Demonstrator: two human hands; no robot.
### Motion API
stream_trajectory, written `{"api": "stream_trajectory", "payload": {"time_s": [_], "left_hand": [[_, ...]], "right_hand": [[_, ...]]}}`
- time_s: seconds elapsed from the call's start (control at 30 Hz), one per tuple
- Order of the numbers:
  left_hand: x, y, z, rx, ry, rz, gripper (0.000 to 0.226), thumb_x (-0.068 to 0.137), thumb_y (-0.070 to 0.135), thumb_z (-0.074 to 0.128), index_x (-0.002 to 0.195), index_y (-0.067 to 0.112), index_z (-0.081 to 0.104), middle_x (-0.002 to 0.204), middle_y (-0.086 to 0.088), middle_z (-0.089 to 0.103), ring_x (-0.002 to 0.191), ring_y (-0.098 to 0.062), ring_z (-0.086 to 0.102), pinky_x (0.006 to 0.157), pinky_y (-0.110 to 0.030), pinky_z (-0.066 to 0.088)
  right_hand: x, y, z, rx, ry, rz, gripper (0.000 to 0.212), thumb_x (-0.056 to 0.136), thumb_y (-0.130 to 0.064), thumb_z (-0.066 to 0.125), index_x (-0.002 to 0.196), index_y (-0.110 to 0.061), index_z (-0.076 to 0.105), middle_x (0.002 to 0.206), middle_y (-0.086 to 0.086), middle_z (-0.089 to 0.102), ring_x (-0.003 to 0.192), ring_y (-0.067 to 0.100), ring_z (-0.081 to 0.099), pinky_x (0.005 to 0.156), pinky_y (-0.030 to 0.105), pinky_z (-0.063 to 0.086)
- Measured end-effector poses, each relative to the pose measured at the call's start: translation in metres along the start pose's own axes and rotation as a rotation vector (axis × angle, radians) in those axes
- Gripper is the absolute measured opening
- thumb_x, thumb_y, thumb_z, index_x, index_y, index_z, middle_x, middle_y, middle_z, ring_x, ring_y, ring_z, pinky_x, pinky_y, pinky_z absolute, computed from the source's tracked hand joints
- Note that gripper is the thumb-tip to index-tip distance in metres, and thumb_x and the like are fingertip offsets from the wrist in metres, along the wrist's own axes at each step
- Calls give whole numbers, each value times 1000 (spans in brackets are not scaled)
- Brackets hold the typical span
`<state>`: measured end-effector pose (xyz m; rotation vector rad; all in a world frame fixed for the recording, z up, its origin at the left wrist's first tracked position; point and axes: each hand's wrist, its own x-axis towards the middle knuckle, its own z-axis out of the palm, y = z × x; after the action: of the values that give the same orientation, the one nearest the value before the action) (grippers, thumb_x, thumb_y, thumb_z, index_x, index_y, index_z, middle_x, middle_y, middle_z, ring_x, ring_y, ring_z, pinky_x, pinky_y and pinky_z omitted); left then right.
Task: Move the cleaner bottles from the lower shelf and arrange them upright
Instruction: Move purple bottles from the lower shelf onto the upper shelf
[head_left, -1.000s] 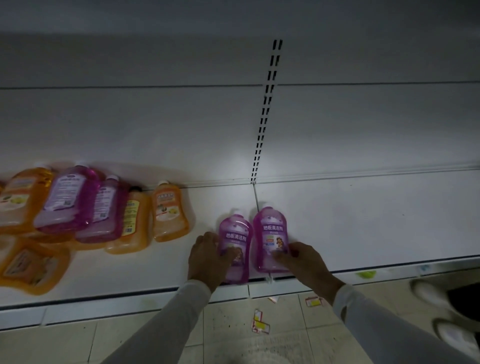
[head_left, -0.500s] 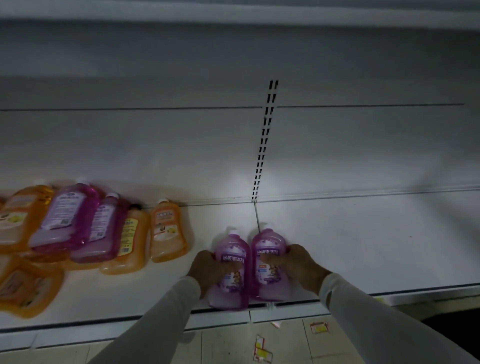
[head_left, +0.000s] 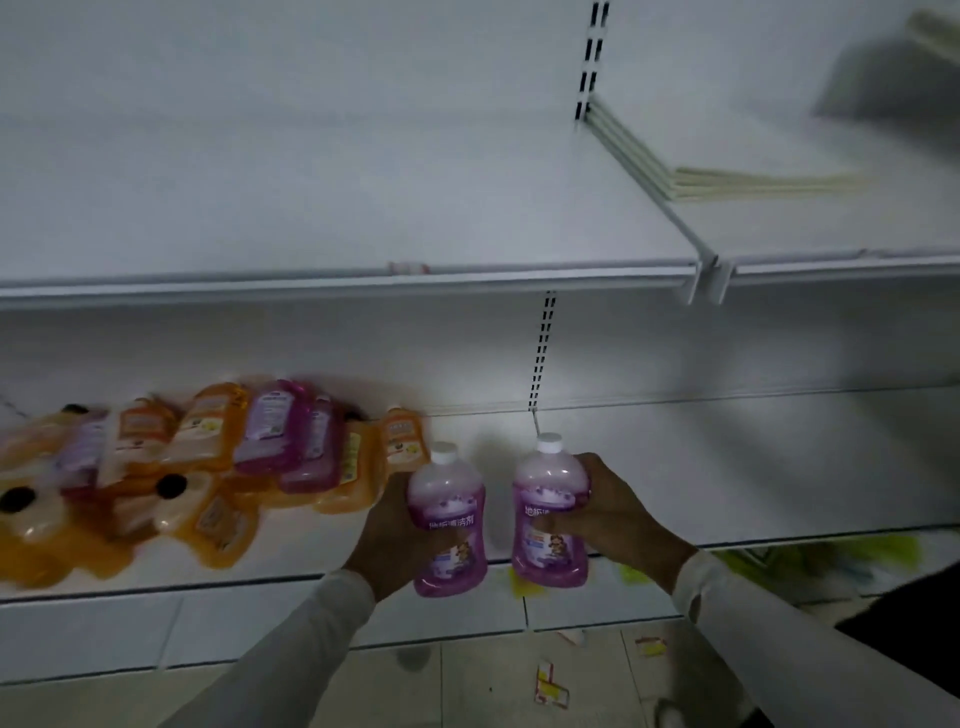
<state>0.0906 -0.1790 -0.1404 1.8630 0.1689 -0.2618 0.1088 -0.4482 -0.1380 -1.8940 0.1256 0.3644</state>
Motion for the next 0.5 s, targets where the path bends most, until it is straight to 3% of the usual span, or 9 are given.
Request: {"api": "stream_trajectory", "payload": {"time_s": [0.1,0.2,0.3,0.5], "left_hand": [[-43,28,-38,29,-9,139,74,58,6,90,119,18,50,110,-4,66,101,-22,66,81,-27,58],[-89,59,-84,28,-22,266,73,63,4,87,122,19,47,111,2,64,100,-15,65,81,-17,55],[-134,91,-140,32,-7,312,68,62,14,89,117,26,52,108,0,68,96,-14,69,81,-33,59],[-199,144,-240,7,117,400,70,50,19,92,110,26,55,103,-3,71,92,-18,71,78,-41,59]], "right_hand": [[-46,-51,11,-35,7,-84,66,57,-6,92,108,-21,53,102,1,69,89,11,69,71,23,55],[-96,-114,25,-100,20,-164,65,58,-12,92,108,-24,52,101,-3,68,84,3,68,67,19,54],[-143,-176,42,-159,63,-245,67,57,-18,93,111,-22,52,101,-2,69,86,10,70,71,26,58],[-196,-299,77,-195,28,-446,67,58,-24,92,113,-26,54,101,-2,71,86,12,72,73,33,61]]}}
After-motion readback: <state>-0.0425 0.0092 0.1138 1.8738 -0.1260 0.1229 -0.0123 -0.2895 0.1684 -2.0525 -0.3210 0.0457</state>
